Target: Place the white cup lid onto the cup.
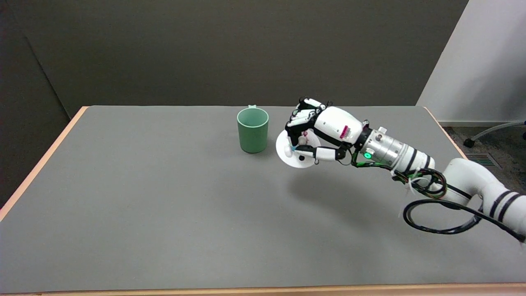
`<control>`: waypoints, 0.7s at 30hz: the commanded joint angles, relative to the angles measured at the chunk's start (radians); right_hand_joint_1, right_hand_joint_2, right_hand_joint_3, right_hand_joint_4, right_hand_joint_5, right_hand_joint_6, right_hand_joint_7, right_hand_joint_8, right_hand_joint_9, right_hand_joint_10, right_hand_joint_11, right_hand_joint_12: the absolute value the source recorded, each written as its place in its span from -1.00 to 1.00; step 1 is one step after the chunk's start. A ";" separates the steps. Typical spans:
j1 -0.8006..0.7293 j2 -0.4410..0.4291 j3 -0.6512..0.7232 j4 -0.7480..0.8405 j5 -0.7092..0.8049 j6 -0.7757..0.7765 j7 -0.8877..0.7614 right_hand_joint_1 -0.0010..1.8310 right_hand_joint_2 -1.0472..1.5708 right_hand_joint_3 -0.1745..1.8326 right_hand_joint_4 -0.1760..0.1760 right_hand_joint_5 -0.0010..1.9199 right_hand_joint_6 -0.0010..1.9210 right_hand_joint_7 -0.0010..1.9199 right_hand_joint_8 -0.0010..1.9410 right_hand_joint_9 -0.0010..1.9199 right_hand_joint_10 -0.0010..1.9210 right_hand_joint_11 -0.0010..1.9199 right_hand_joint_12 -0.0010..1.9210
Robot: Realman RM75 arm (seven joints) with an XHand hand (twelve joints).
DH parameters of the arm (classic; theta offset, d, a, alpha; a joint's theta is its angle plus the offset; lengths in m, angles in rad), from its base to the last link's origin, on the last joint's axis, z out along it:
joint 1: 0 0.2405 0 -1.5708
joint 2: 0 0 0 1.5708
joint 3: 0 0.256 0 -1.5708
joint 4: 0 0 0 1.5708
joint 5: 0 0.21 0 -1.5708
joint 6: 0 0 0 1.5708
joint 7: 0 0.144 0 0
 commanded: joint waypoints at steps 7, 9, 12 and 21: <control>0.286 -0.151 -0.178 0.174 0.015 0.023 -0.001 0.24 0.72 -0.71 0.14 -0.27 0.40 -0.23 0.48 -0.43 -0.12 -0.98 0.31; 0.300 -0.162 -0.184 0.183 0.015 0.035 -0.001 0.24 0.72 -0.71 0.14 -0.27 0.40 -0.23 0.48 -0.43 -0.12 -0.97 0.31; 0.317 -0.177 -0.190 0.192 0.015 0.047 -0.001 0.24 0.72 -0.71 0.14 -0.27 0.40 -0.22 0.47 -0.43 -0.13 -0.97 0.31; 0.367 -0.215 -0.198 0.204 0.015 0.093 -0.001 0.24 0.72 -0.71 0.14 -0.27 0.40 -0.22 0.47 -0.42 -0.13 -0.96 0.31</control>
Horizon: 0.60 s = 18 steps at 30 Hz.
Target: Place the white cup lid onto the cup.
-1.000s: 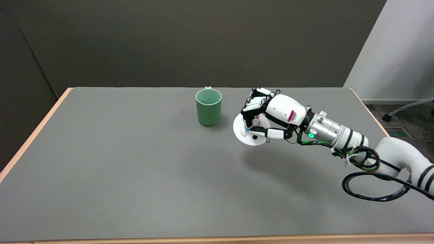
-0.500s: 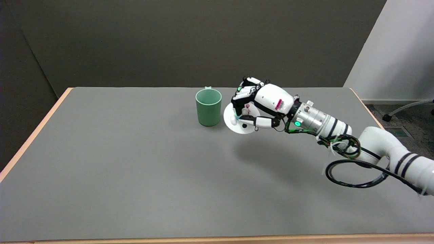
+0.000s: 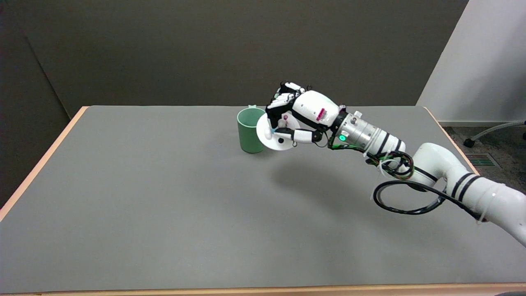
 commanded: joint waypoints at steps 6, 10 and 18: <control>0.179 -0.146 -0.058 0.112 0.003 0.085 0.000 0.24 0.71 -0.71 0.14 -0.26 0.40 -0.21 0.46 -0.41 -0.14 -0.94 0.31; 0.210 -0.182 -0.075 0.169 0.003 0.087 0.000 0.24 0.72 -0.72 0.15 -0.26 0.39 -0.21 0.45 -0.41 -0.14 -0.90 0.29; 0.276 -0.255 -0.110 0.274 0.003 0.087 0.004 0.25 0.71 -0.72 0.15 -0.26 0.39 -0.20 0.44 -0.40 -0.14 -0.84 0.29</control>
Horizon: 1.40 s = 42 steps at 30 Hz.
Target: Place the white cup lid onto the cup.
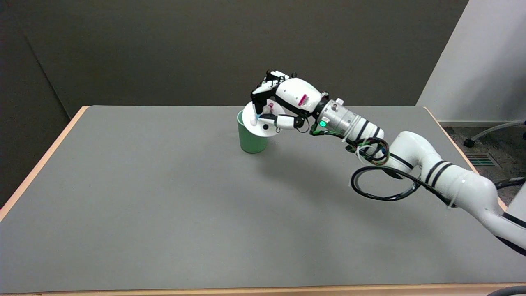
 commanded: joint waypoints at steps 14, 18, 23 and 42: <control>0.200 -0.246 -0.058 0.273 0.001 0.123 -0.001 0.25 0.71 -0.71 0.14 -0.25 0.38 -0.19 0.42 -0.39 -0.15 -0.80 0.28; 0.215 -0.265 -0.058 0.303 -0.003 0.132 -0.005 0.25 0.70 -0.71 0.14 -0.25 0.37 -0.18 0.41 -0.38 -0.16 -0.79 0.28; 0.230 -0.280 -0.058 0.343 -0.006 0.155 -0.026 0.25 0.70 -0.71 0.14 -0.24 0.36 -0.18 0.42 -0.36 -0.18 -0.79 0.28; 0.231 -0.258 -0.057 0.365 -0.012 0.202 -0.024 0.25 0.71 -0.71 0.16 -0.25 0.37 -0.19 0.42 -0.36 -0.20 -0.79 0.24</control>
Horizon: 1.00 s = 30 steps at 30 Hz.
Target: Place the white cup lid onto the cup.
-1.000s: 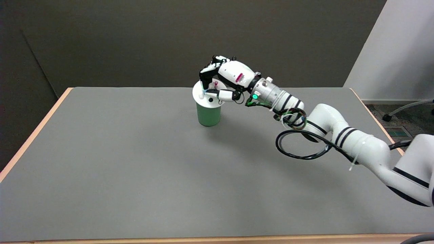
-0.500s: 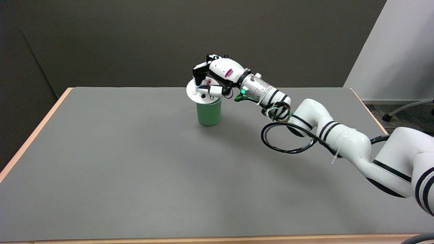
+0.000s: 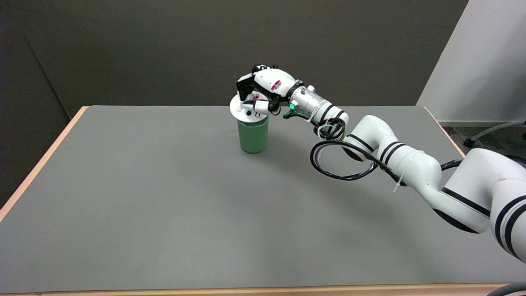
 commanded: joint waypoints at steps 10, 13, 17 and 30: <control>-0.024 0.046 -0.018 -0.066 0.006 0.082 0.004 0.25 0.70 -0.71 0.14 -0.24 0.36 -0.17 0.40 -0.32 -0.21 -0.76 0.26; -0.030 0.048 -0.013 -0.067 0.007 0.083 0.004 0.26 0.70 -0.71 0.14 -0.24 0.35 -0.17 0.39 -0.32 -0.22 -0.76 0.27; -0.035 0.048 -0.014 -0.067 0.007 0.083 0.004 0.26 0.70 -0.71 0.14 -0.24 0.35 -0.17 0.39 -0.32 -0.22 -0.76 0.28; -0.039 0.047 -0.012 -0.058 0.020 0.074 0.003 0.00 0.66 -0.61 1.00 -0.21 0.37 -0.15 -0.42 -0.32 -0.24 -0.77 0.30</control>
